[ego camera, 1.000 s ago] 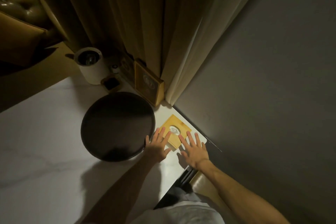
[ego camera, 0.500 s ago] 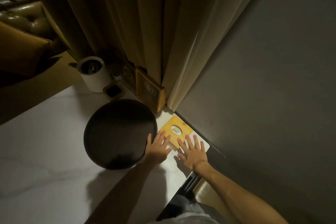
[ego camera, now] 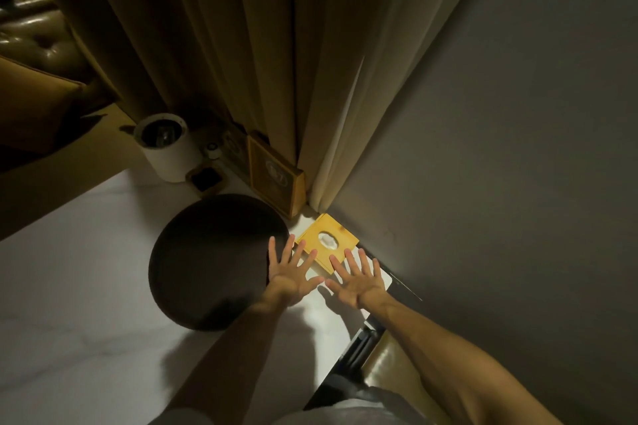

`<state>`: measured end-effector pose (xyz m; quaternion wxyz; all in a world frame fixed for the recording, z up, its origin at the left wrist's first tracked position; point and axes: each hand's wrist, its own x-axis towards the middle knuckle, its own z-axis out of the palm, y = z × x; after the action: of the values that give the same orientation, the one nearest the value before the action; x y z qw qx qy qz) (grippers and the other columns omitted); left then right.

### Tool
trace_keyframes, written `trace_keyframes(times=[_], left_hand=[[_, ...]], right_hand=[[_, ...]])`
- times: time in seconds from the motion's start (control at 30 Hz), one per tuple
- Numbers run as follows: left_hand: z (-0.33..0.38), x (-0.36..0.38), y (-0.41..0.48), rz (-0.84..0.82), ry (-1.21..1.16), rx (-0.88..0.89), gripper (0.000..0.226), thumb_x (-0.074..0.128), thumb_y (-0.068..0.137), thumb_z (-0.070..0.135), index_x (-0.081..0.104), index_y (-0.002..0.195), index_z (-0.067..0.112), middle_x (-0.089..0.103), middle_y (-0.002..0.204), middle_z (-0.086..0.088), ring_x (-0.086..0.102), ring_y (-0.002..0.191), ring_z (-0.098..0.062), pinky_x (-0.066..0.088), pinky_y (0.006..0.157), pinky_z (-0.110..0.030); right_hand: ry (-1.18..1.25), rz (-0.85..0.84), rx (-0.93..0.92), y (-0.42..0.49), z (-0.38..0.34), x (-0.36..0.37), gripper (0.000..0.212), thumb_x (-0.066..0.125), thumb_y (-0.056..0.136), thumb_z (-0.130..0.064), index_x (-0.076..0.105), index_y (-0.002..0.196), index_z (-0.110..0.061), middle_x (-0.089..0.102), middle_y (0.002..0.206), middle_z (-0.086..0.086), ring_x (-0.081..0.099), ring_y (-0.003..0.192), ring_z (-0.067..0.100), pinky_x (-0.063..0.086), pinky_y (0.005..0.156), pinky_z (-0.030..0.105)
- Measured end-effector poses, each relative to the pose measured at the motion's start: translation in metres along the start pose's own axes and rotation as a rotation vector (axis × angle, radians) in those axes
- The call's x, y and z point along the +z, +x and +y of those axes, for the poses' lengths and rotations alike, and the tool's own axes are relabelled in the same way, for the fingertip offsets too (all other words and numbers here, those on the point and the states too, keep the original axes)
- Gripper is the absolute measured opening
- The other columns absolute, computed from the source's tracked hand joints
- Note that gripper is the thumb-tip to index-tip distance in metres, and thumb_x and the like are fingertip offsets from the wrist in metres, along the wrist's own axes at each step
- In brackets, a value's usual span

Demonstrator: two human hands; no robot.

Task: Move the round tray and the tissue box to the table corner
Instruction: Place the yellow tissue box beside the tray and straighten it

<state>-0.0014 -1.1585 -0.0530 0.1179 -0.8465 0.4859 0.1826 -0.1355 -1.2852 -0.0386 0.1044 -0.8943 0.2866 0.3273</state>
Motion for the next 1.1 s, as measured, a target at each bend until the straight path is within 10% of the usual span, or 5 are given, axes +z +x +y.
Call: trace_keyframes(times=[0.27, 0.43, 0.77, 1.1], left_hand=[[0.009, 0.006, -0.003, 0.034, -0.113, -0.043, 0.077, 0.017, 0.086, 0.071, -0.003, 0.149, 0.032, -0.010, 0.161, -0.005, -0.015, 0.146, -0.031, -0.013, 0.111, -0.063], [0.007, 0.006, 0.003, 0.015, -0.206, -0.102, 0.076, 0.023, 0.088, 0.066, -0.004, 0.149, 0.030, -0.010, 0.161, -0.003, -0.014, 0.147, -0.030, -0.010, 0.113, -0.062], [0.004, 0.011, 0.002, 0.053, -0.371, -0.165, 0.072, 0.040, 0.090, 0.054, 0.003, 0.148, 0.034, -0.001, 0.161, -0.007, 0.005, 0.147, -0.035, 0.010, 0.115, -0.061], [-0.002, 0.017, 0.007, -0.016, -0.449, -0.018, 0.076, 0.043, 0.090, 0.054, 0.003, 0.150, 0.030, -0.002, 0.161, -0.009, -0.005, 0.146, -0.039, 0.007, 0.114, -0.063]], right_hand=[[0.092, 0.147, -0.037, -0.004, 0.002, 0.003, 0.087, -0.019, 0.074, -0.072, -0.004, 0.153, -0.039, -0.013, 0.164, -0.002, -0.017, 0.150, 0.029, -0.007, 0.120, 0.055], [0.189, 0.169, 0.006, 0.001, 0.009, 0.000, 0.064, 0.012, 0.098, -0.059, 0.002, 0.155, -0.032, -0.008, 0.165, -0.001, -0.010, 0.151, 0.028, 0.002, 0.122, 0.053], [0.478, 0.256, 0.060, 0.016, 0.020, -0.002, 0.062, 0.011, 0.097, -0.060, 0.022, 0.153, -0.034, 0.021, 0.163, -0.001, 0.025, 0.148, 0.023, 0.026, 0.117, 0.044], [0.398, 0.109, 0.013, 0.026, 0.032, -0.002, 0.063, 0.012, 0.099, -0.058, -0.001, 0.155, -0.032, -0.010, 0.165, -0.003, -0.004, 0.152, 0.026, 0.011, 0.120, 0.047]])
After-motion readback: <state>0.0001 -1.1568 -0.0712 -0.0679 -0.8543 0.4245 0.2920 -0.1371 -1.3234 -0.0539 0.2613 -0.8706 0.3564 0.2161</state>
